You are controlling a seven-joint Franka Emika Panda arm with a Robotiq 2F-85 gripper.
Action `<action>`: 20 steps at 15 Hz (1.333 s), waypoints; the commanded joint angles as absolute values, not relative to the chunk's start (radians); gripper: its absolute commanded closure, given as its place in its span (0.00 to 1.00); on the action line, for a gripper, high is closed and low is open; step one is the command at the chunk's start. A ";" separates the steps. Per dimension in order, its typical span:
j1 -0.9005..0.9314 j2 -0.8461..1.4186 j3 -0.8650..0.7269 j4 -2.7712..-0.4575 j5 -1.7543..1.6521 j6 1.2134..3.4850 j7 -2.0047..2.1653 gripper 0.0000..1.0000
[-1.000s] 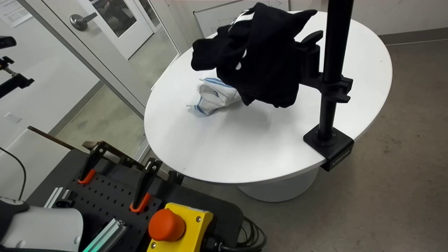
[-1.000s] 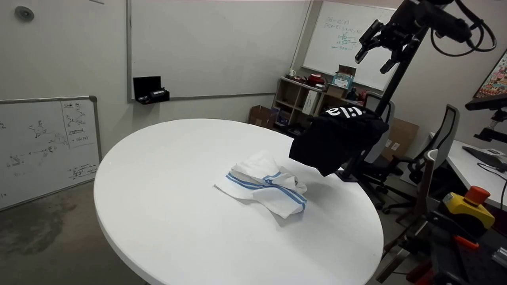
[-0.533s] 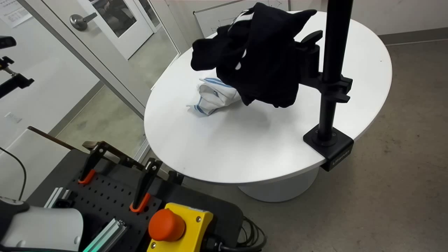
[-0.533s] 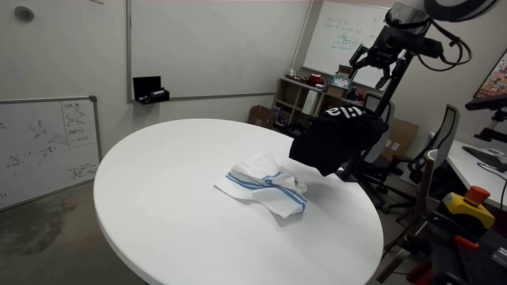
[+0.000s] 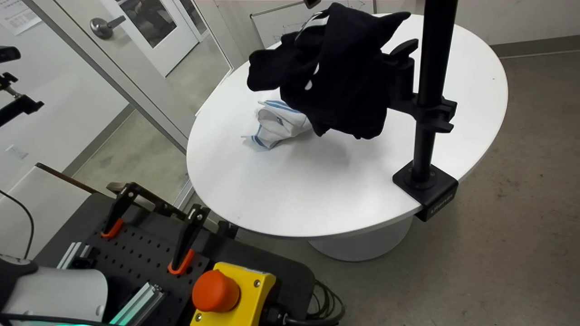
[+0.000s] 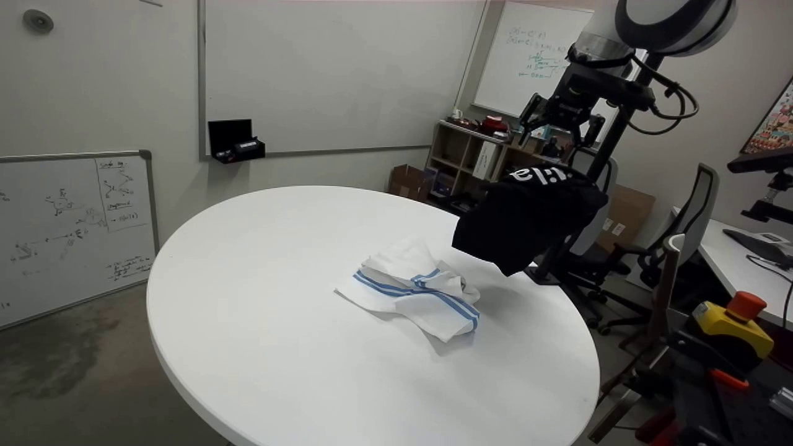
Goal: Unhang the cloth from the stand
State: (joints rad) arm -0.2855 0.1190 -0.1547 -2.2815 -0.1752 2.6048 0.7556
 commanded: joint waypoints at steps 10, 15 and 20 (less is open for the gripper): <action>-0.181 0.215 -0.273 -2.239 -0.207 2.617 0.778 0.00; -0.162 0.230 -0.290 -2.246 -0.212 2.622 0.780 0.00; -0.144 0.244 -0.306 -2.255 -0.222 2.632 0.787 0.00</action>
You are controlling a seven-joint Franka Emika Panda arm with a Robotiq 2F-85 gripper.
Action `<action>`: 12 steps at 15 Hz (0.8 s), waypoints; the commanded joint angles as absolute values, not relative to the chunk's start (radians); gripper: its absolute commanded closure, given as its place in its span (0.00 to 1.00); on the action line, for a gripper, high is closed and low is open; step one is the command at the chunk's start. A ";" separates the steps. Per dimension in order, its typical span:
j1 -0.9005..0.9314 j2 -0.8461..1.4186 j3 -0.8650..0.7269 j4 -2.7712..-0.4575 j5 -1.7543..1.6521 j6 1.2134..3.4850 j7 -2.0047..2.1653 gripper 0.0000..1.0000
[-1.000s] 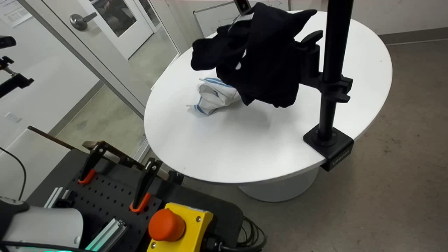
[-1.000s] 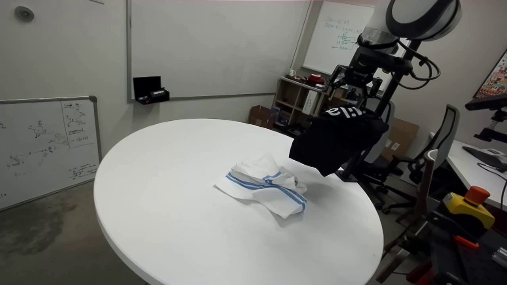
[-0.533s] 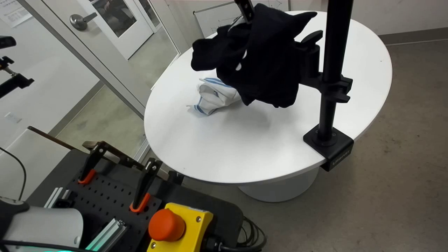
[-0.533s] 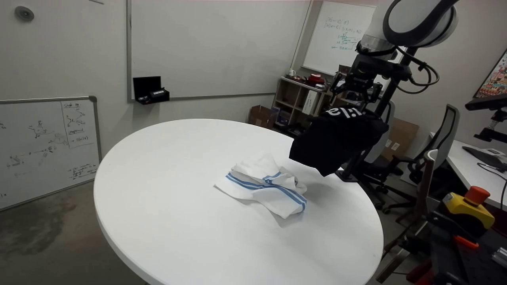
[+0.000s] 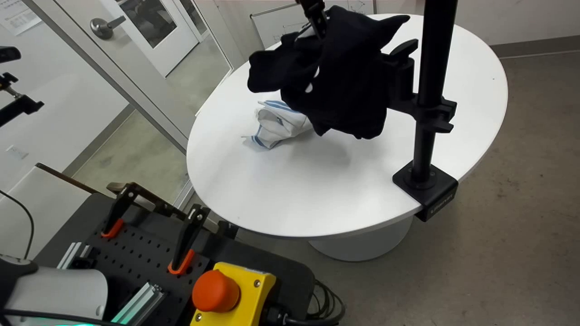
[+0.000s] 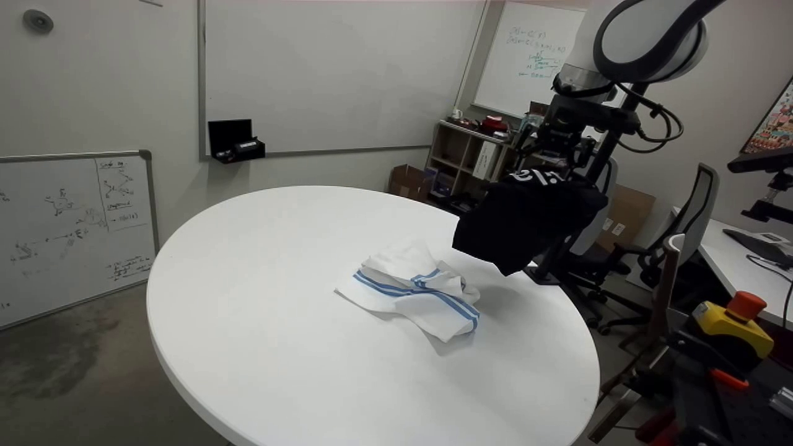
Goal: Unhang the cloth from the stand
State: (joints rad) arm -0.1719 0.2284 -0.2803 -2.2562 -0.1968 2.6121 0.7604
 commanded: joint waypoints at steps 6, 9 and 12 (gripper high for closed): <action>-0.132 0.251 -0.317 -2.260 -0.216 2.640 0.792 0.49; -0.131 0.248 -0.317 -2.258 -0.209 2.646 0.791 0.73; -0.131 0.244 -0.316 -2.258 -0.203 2.650 0.792 0.94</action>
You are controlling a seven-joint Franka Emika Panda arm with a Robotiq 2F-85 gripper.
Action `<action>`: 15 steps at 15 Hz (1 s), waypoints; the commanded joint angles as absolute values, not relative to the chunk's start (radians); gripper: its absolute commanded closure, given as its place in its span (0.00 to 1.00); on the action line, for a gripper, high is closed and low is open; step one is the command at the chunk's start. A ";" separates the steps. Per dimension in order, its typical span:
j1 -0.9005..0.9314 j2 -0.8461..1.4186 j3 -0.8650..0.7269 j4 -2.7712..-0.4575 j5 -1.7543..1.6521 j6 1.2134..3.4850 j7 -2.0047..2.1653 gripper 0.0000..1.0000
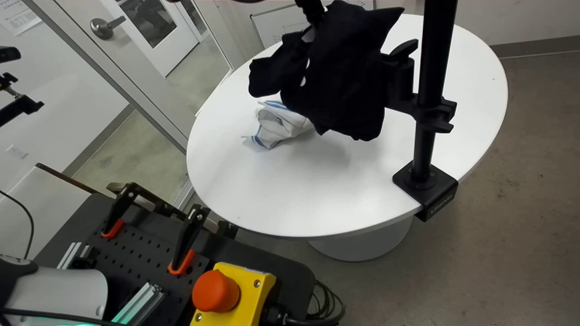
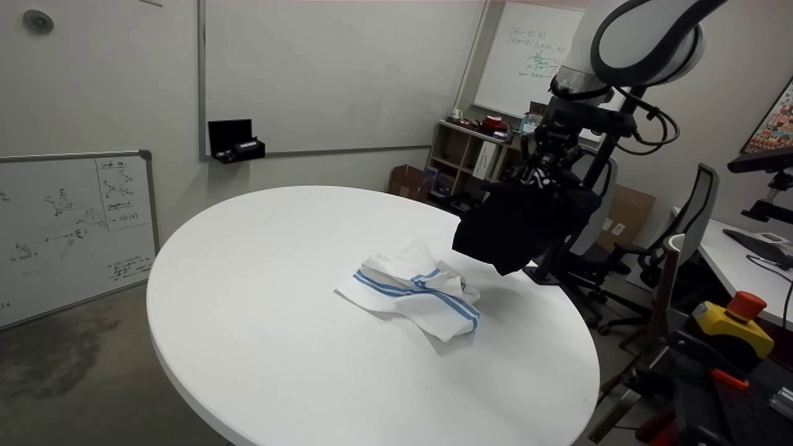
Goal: Unhang the cloth from the stand
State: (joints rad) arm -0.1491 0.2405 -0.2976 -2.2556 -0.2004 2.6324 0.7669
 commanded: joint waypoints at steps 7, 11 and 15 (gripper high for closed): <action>-0.155 0.145 -0.268 -2.258 -0.017 2.593 0.748 0.97; -0.153 0.012 -0.221 -2.265 0.138 2.583 0.691 0.97; -0.130 -0.134 -0.163 -2.264 0.263 2.572 0.597 0.97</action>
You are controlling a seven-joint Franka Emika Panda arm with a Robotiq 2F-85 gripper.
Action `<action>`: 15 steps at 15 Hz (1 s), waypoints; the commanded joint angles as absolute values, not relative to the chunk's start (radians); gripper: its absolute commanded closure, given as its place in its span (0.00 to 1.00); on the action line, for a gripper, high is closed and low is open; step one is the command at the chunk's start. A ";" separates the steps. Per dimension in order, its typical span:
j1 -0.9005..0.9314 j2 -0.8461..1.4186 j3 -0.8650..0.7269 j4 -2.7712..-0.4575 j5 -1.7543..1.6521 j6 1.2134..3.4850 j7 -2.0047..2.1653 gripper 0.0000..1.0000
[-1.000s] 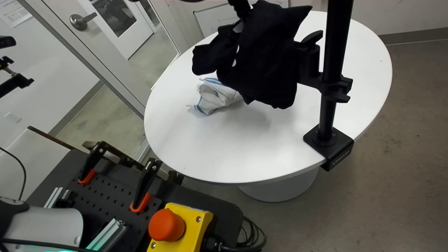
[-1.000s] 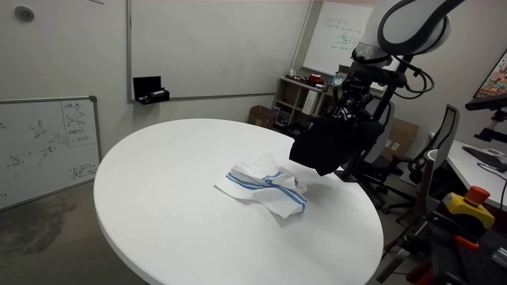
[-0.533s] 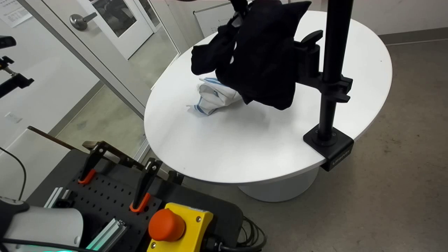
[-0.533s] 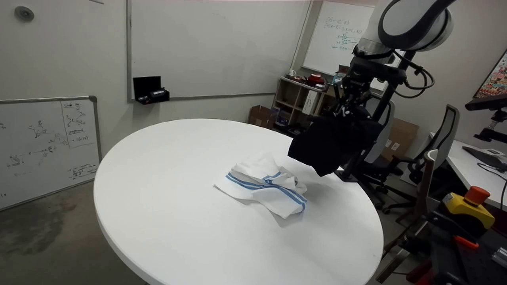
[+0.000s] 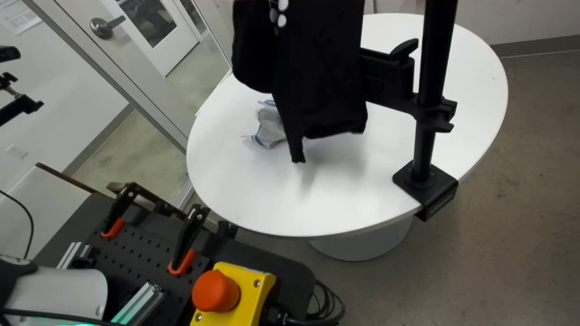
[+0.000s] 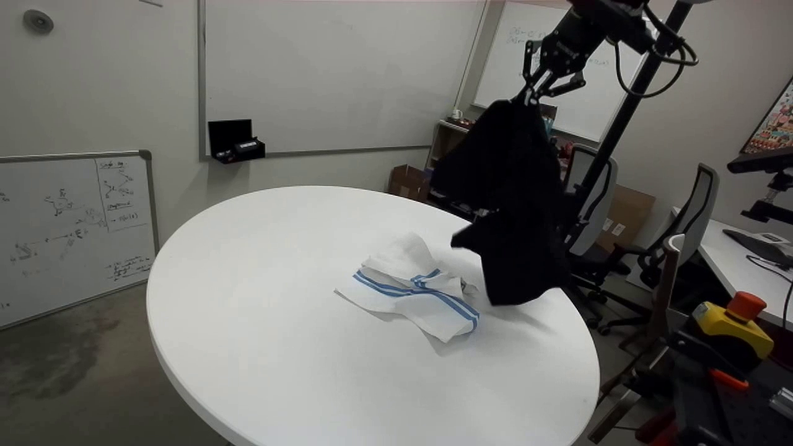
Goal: Unhang the cloth from the stand
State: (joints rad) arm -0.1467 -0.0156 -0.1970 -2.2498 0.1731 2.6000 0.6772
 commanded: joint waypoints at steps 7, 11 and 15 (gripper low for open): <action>-0.027 -0.351 -0.092 -2.285 0.469 2.489 0.401 0.97; 0.016 -0.410 -0.063 -2.314 0.497 2.402 0.357 0.97; 0.033 -0.413 -0.026 -2.350 0.484 2.348 0.366 0.97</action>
State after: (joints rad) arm 0.0237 -0.3942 -0.0456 -2.3192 0.4654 2.3821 0.3901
